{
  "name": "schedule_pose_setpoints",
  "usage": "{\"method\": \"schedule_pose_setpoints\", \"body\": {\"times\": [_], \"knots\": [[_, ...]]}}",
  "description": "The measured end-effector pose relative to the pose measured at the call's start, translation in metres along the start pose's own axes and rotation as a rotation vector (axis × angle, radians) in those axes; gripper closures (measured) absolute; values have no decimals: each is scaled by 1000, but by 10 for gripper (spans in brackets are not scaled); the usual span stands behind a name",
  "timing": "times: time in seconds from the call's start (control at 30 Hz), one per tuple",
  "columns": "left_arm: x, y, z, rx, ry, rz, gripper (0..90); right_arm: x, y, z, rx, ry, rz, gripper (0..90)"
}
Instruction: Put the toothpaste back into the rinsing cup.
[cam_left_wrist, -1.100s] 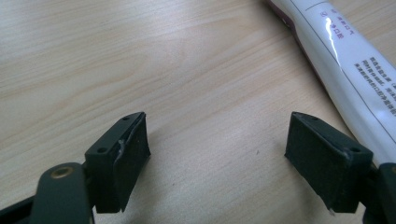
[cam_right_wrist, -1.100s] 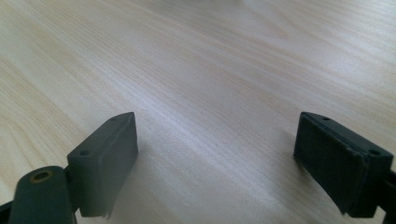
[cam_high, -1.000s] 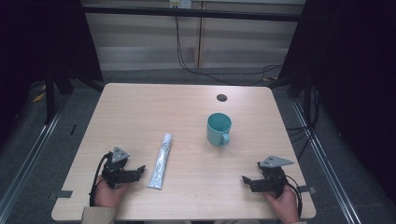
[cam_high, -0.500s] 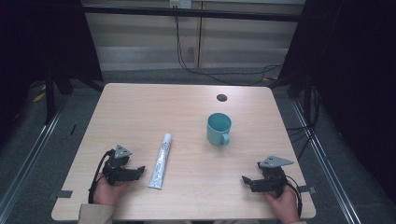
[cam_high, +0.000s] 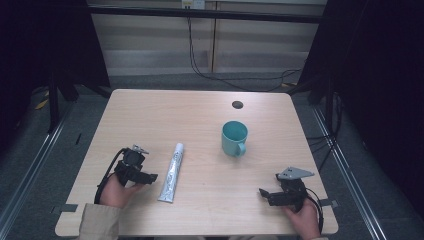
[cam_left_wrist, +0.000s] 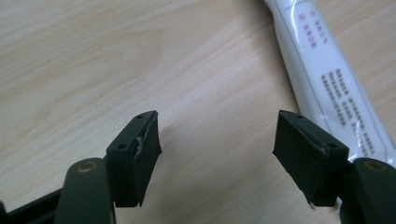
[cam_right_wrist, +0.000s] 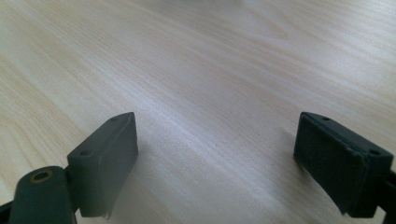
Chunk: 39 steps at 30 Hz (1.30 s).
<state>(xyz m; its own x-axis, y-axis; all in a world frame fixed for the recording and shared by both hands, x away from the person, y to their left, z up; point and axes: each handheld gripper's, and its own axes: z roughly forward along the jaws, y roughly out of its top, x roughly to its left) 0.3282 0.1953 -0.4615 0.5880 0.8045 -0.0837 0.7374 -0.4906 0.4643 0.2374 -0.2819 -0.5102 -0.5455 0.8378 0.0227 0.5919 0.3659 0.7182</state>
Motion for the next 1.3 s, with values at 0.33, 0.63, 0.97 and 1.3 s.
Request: {"method": "schedule_pose_setpoints", "body": {"times": [0.33, 0.63, 0.97, 1.3], "knots": [[-5, 33, -1, 52, -17, -33, 310, 0, 0, 0, 0, 0, 0, 127], [-13, 55, 5, 94, -33, -43, 314, 0, 0, 0, 0, 0, 0, 128], [-25, 67, 21, 120, -33, -61, 318, 0, 0, 0, 0, 0, 0, 127], [-29, 68, 32, 142, -31, -94, 311, 0, 0, 0, 0, 0, 0, 127]]}}
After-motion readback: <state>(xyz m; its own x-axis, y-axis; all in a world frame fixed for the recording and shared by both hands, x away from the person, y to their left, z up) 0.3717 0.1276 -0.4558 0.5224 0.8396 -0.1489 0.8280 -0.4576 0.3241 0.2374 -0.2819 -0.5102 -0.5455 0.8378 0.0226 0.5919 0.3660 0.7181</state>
